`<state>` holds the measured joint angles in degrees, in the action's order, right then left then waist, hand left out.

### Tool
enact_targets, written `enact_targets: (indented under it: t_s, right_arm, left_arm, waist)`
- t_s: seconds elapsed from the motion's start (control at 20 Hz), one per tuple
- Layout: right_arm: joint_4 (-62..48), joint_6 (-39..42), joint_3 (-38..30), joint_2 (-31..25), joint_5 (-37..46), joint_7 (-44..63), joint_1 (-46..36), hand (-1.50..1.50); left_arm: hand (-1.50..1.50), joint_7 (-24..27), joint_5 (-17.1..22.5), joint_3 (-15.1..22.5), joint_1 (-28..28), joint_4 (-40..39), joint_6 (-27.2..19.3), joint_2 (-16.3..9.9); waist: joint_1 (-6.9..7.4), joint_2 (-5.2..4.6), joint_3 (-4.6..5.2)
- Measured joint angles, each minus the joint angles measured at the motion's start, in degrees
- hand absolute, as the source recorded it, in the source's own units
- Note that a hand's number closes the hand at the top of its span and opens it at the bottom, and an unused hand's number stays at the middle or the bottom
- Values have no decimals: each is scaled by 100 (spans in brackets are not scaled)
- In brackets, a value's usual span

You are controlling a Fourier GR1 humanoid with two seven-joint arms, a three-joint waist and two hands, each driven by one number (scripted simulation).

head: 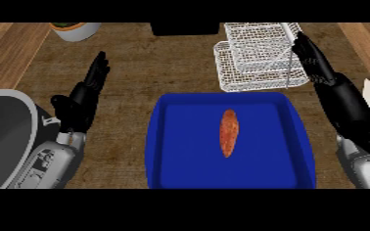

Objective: Pick the sweet potato from the tray and place it in the tiered basket

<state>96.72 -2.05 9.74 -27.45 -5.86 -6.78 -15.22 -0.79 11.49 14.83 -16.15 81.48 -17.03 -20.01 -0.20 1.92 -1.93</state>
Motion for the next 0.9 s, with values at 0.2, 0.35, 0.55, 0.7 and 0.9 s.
enact_targets:
  t_s: [0.2,0.35,0.55,0.7,0.9]
  right_arm:
    - [294,-586,-26,491,169,-465,671,150]
    - [294,-1352,-255,922,350,-751,1276,-150]
    - [125,-2691,-781,1846,306,-1119,1969,-150]
    - [35,-3322,-324,2307,586,-1960,2583,-150]
    - [132,-3901,470,2538,1574,-2075,3265,-150]
  left_arm:
    - [0,-135,139,-35,106,120,184,-16]
    - [0,-352,380,-40,224,185,347,32]
    - [0,-542,607,24,391,215,436,198]
    - [0,-667,703,94,371,240,585,269]
    - [0,-798,741,146,346,304,692,326]
  waist:
    - [-51,-100,106]
    - [-225,-122,123]
    - [-363,-144,126]
    - [-234,-150,130]
    - [-117,-154,152]
